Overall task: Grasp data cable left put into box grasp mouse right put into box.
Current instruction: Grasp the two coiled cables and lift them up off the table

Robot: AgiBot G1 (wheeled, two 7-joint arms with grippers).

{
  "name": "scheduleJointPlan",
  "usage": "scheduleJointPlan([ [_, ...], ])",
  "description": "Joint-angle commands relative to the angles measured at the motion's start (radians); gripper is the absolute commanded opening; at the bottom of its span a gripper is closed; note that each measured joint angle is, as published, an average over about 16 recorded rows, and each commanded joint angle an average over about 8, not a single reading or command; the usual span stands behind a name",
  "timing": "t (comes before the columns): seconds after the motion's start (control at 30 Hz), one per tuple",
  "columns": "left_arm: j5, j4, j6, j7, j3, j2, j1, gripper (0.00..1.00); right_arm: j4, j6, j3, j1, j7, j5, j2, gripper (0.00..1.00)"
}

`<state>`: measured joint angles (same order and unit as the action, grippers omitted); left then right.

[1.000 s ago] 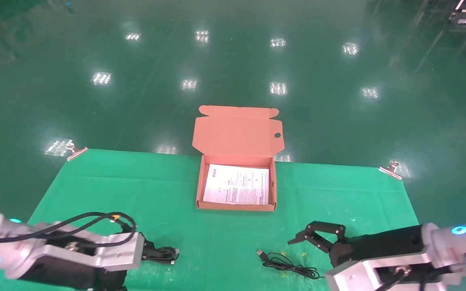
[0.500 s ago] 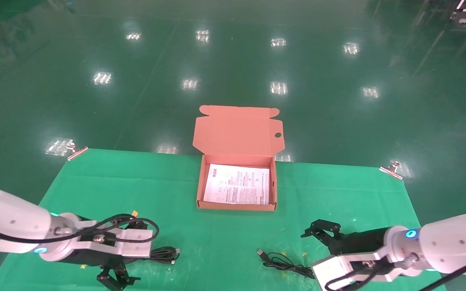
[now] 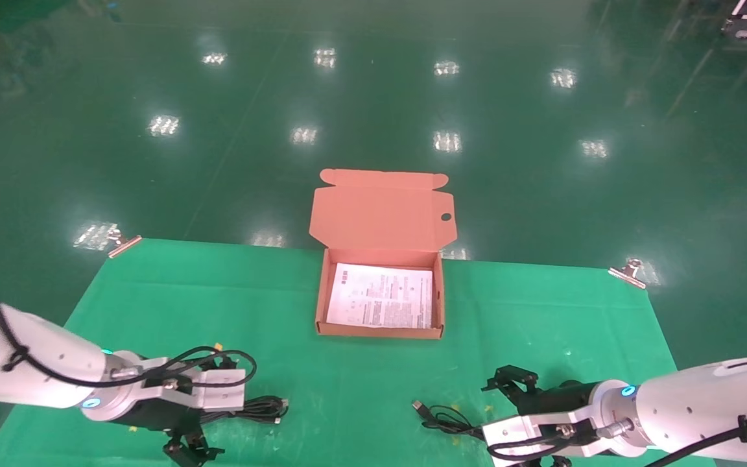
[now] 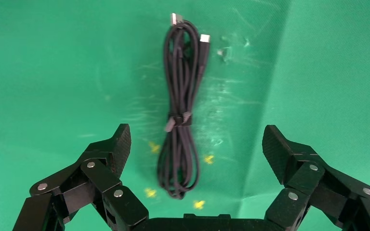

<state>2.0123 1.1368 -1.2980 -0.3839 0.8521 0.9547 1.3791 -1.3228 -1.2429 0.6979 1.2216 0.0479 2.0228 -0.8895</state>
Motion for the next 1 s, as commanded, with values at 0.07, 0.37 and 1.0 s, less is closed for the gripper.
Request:
scheduleJointPlan([
  [0.07,-0.008,-0.054,0.011,0.017,-0.001,0.015,0.001,1.0,0.009,0.007,0.002,-0.008,-0.027,0.013,-0.01,1.0],
  [0.37,-0.059,-0.286,0.054,0.1,-0.02,0.078,0.025,1.0,0.096,0.016,0.014,-0.004,-0.073,0.037,-0.067,1.0],
  [1.0,-0.092,-0.659,0.115,0.299,-0.032,0.182,0.104,0.17,0.344,0.123,0.035,0.009,-0.03,0.094,-0.169,0.36],
])
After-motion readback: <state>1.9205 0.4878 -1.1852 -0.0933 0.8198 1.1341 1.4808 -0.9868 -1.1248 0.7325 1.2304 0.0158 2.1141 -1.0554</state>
